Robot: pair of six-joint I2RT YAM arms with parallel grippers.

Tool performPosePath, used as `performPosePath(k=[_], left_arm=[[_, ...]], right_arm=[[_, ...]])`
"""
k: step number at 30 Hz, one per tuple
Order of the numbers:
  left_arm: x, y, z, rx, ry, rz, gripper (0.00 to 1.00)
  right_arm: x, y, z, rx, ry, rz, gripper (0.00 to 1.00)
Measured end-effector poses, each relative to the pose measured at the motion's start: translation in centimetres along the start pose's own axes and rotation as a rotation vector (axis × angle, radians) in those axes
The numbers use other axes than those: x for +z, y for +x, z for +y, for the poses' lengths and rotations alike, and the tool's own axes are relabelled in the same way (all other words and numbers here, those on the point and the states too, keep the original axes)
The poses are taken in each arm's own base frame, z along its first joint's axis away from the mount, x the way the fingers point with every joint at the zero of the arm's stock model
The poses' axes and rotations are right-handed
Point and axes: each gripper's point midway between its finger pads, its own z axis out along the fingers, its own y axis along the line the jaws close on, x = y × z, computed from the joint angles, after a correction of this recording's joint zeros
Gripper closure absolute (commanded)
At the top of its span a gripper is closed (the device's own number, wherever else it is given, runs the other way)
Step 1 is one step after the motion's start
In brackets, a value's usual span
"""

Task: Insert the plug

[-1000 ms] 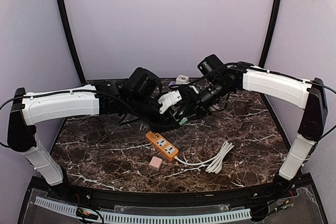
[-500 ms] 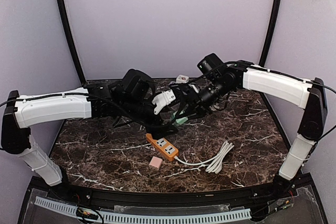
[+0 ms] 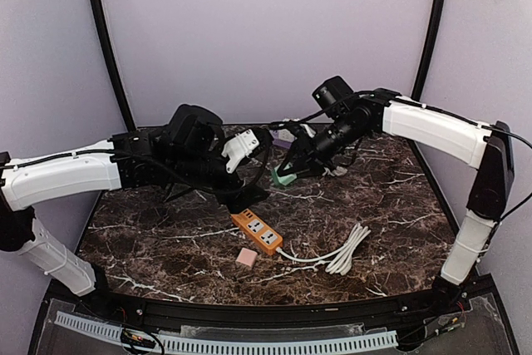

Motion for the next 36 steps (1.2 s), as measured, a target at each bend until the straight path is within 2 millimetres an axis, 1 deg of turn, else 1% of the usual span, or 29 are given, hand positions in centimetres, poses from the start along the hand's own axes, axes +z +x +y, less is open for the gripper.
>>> performPosePath(k=[3, 5, 7, 11, 15, 21, 27, 30, 33, 35, 36], left_arm=[[-1.2, 0.3, 0.7, -0.004, -0.042, -0.004, 0.01], [-1.9, 0.8, 1.1, -0.008, -0.07, 0.001, 0.01], [-2.4, 1.5, 1.4, -0.009, -0.093, 0.011, 0.01], [-3.5, 3.4, 2.1, -0.007, -0.145, 0.047, 0.01], [-4.7, 5.3, 2.9, -0.007, -0.202, 0.073, 0.01], [-7.5, 8.2, 3.7, -0.008, -0.272, 0.084, 0.01], [-10.0, 10.2, 4.1, -0.017, -0.318, 0.06, 0.01], [-11.1, 11.1, 4.4, -0.025, -0.348, 0.046, 0.01], [-12.0, 12.0, 4.5, -0.04, -0.368, 0.031, 0.01], [-12.5, 12.4, 4.5, -0.055, -0.373, 0.018, 0.01], [-12.7, 12.7, 4.5, -0.064, -0.375, 0.012, 0.01]], right_arm=[[-0.4, -1.4, -0.4, -0.015, 0.038, -0.037, 1.0], [-0.6, -2.1, -0.5, -0.027, 0.065, -0.055, 1.0], [-1.0, -3.0, -0.5, -0.049, 0.094, -0.081, 1.0], [-1.8, -4.2, -0.2, -0.095, 0.137, -0.124, 1.0], [-2.0, -5.1, -0.3, -0.127, 0.166, -0.143, 1.0], [-1.1, -5.7, -1.8, -0.135, 0.22, -0.127, 1.0], [-0.4, -6.7, -2.9, -0.141, 0.273, -0.135, 1.0], [-0.1, -7.2, -2.7, -0.156, 0.285, -0.141, 1.0], [0.7, -7.8, -2.0, -0.185, 0.288, -0.143, 1.0], [1.5, -7.6, -1.8, -0.202, 0.299, -0.13, 1.0], [2.1, -7.2, -1.7, -0.21, 0.307, -0.114, 1.0]])
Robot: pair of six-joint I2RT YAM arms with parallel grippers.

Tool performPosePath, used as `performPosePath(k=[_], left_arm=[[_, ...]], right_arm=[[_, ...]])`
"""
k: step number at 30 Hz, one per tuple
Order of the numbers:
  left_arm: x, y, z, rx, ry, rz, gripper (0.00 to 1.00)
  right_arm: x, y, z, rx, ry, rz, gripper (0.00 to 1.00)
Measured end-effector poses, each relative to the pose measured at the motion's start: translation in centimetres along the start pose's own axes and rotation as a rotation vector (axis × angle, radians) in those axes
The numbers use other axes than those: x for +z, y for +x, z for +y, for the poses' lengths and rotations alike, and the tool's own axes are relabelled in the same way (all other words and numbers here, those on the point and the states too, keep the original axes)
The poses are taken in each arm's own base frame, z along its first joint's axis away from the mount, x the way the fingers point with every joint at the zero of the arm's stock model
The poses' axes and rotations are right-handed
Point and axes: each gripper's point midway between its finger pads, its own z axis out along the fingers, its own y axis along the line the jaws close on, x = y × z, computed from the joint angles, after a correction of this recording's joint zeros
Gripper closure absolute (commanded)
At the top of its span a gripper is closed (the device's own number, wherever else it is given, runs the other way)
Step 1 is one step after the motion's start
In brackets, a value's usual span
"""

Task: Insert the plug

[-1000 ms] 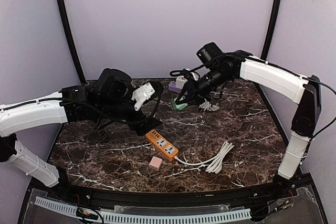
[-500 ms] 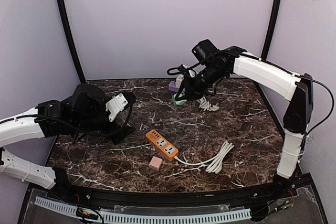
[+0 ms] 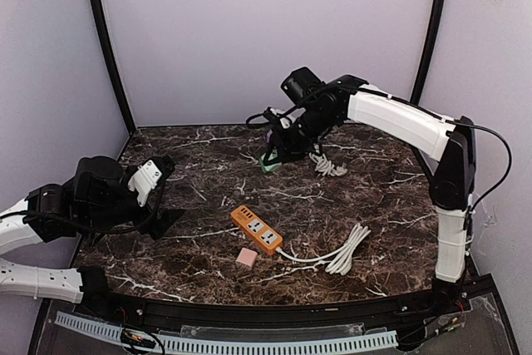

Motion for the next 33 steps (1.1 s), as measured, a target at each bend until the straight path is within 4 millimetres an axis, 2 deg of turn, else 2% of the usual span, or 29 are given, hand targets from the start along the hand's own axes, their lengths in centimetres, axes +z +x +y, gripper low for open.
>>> performPosePath(k=[6, 11, 15, 22, 26, 33], left_arm=[[-1.0, 0.5, 0.4, -0.06, -0.005, -0.033, 0.01], [-1.2, 1.2, 0.4, -0.097, -0.005, -0.042, 0.01], [-1.4, 1.7, 0.4, -0.133, -0.005, -0.056, 0.01], [-2.2, 1.7, 0.7, -0.184, -0.007, -0.105, 0.01], [-2.2, 1.8, 0.7, -0.198, -0.007, -0.125, 0.01], [-2.1, 1.8, 0.6, -0.206, -0.006, -0.135, 0.01]], right_arm=[[2.8, 3.3, 2.0, -0.074, 0.023, 0.103, 1.0], [4.0, 5.4, 2.9, -0.135, 0.051, 0.16, 1.0], [5.2, 6.7, 2.8, -0.172, 0.081, 0.204, 1.0], [7.4, 8.7, 1.1, -0.188, 0.139, 0.288, 1.0], [8.3, 9.3, 1.0, -0.199, 0.149, 0.309, 1.0], [10.9, 10.3, 1.1, -0.213, 0.16, 0.355, 1.0]])
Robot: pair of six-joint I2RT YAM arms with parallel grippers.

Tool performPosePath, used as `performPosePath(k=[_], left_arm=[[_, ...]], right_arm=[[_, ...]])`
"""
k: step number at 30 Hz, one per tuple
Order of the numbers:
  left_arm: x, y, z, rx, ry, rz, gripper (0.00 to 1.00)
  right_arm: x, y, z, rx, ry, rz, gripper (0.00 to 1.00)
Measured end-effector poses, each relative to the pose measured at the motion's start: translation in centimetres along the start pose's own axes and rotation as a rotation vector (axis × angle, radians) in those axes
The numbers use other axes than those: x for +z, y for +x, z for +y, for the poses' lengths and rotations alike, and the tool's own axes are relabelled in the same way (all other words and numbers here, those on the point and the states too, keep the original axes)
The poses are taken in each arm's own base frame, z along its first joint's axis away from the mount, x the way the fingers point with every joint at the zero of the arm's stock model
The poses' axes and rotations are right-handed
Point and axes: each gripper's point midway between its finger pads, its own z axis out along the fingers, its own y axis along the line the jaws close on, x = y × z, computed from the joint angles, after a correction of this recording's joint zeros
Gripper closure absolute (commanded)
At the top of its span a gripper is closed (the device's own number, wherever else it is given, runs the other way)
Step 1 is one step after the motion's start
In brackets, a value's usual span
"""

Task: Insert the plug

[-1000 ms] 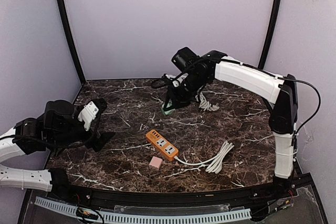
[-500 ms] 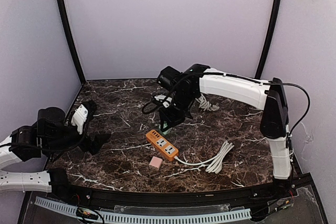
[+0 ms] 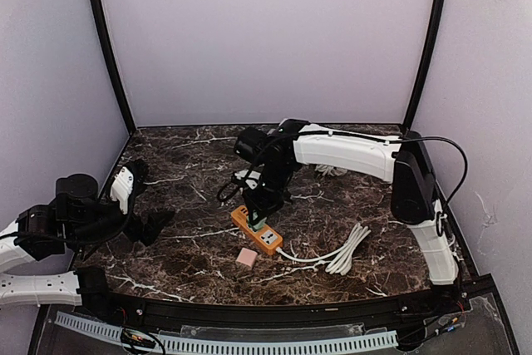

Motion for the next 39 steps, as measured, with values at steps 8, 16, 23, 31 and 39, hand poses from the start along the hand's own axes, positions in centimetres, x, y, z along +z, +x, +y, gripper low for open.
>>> performPosePath(k=[8, 16, 23, 31, 39], left_arm=[[0.0, 0.0, -0.1, 0.0, 0.003, -0.002, 0.01], [0.0, -0.1, 0.0, -0.001, 0.001, -0.003, 0.01], [0.0, -0.1, 0.0, -0.001, 0.001, -0.004, 0.01], [0.0, -0.1, 0.0, -0.001, 0.001, -0.004, 0.01], [0.0, -0.1, 0.0, -0.001, 0.001, -0.004, 0.01]], right_arm=[[0.8, -0.5, 0.3, -0.01, 0.008, 0.002, 1.0], [0.7, 0.0, -0.3, -0.023, 0.042, 0.023, 1.0], [1.0, -0.4, -0.4, -0.029, 0.051, 0.025, 1.0], [1.5, -0.8, -0.5, -0.039, 0.053, 0.026, 1.0], [1.5, -0.8, -0.5, -0.039, 0.054, 0.027, 1.0]])
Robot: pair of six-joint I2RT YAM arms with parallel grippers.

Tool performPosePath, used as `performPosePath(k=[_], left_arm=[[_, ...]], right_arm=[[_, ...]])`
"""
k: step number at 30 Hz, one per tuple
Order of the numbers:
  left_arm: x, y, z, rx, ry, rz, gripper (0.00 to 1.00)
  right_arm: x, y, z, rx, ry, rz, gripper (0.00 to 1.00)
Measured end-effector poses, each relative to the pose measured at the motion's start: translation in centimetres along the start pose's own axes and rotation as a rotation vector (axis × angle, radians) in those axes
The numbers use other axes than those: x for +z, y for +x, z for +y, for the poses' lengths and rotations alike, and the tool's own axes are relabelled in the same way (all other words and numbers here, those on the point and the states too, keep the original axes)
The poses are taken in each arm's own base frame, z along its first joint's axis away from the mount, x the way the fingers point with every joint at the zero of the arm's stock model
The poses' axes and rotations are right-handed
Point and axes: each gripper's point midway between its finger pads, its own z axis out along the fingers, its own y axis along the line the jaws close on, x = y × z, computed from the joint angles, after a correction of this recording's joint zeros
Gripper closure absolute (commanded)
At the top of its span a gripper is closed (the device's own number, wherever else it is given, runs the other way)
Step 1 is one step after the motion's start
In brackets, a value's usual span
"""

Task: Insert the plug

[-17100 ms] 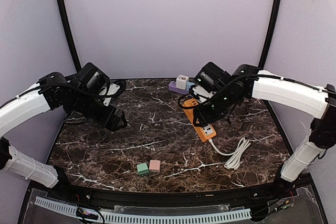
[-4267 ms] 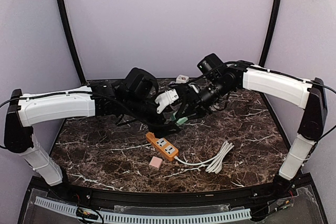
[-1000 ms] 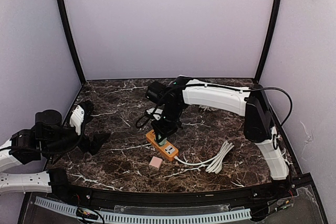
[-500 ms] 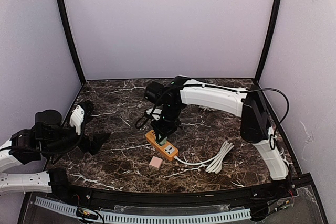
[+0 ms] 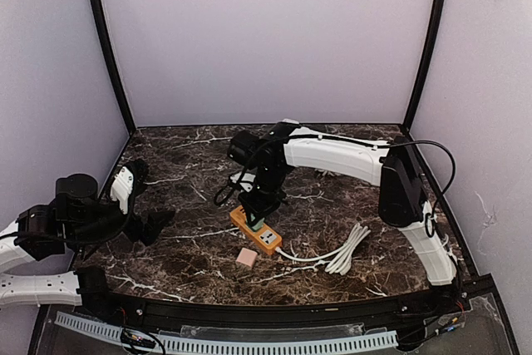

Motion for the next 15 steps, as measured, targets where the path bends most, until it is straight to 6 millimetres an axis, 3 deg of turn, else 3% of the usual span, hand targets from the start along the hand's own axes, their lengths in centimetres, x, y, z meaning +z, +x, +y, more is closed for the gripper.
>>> performPosePath(k=[15], left_arm=[[0.0, 0.0, -0.02, 0.0, 0.001, 0.0, 0.01]], right_arm=[[0.34, 0.19, -0.48, 0.047, 0.083, 0.021, 1.0]])
